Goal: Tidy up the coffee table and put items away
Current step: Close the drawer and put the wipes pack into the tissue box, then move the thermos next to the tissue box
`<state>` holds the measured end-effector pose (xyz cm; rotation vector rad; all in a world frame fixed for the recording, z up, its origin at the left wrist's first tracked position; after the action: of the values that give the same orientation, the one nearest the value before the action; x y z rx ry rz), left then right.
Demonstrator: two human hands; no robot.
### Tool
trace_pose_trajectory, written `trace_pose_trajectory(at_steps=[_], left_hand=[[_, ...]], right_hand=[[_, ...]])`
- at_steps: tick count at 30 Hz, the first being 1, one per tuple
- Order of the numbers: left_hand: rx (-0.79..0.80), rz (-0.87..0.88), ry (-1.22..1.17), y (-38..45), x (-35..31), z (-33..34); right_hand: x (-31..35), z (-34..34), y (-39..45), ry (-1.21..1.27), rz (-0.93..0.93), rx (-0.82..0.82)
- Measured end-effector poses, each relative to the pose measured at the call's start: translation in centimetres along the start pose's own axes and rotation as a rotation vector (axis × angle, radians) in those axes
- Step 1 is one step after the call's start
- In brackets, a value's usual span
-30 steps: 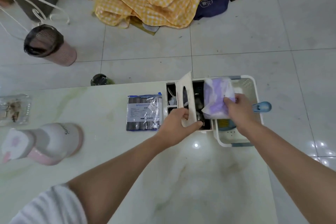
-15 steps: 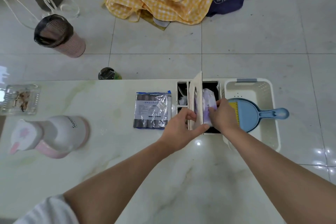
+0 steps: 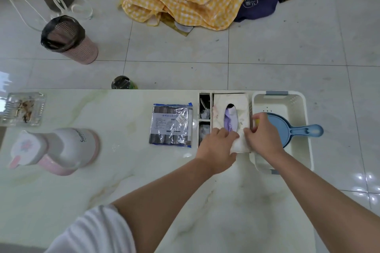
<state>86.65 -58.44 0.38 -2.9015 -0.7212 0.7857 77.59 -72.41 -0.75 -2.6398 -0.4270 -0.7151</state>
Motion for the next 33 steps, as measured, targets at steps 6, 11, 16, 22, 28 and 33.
trace_pose_trajectory(at_steps=[6, 11, 16, 22, 28, 33], left_hand=[[0.149, 0.069, 0.018, -0.7, 0.8, 0.3], [-0.036, -0.125, -0.258, -2.3, 2.6, -2.7], [-0.148, -0.381, -0.306, -7.7, 10.0, -6.4], [-0.142, -0.788, -0.283, -17.5, 22.6, -9.5], [-0.019, -1.189, -0.431, -25.8, 30.0, -10.3], [-0.451, -1.22, -0.471, -28.3, 36.6, -13.1]], right_hand=[[-0.1, 0.5, 0.7, -0.08, 0.073, 0.021], [2.9, -0.2, -0.3, -0.112, 0.03, -0.037], [9.0, 1.9, -5.3, -0.043, -0.149, 0.002], [14.3, 11.8, -9.7, -0.252, -0.368, 0.301], [14.7, 18.0, -9.0, -0.268, -0.028, 0.223], [14.5, 20.0, -7.8, -0.045, 0.212, -0.009]])
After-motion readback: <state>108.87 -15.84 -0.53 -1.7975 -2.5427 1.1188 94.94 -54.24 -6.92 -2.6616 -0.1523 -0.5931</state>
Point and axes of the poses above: each hand's wrist, its own y-axis towards the middle knuckle, its own z-axis out of the palm, x = y × z, the point moved 1 cm from there along y, towards the middle knuckle, and after that the axes turned 15 degrees about -x, right-handed, at the moved point
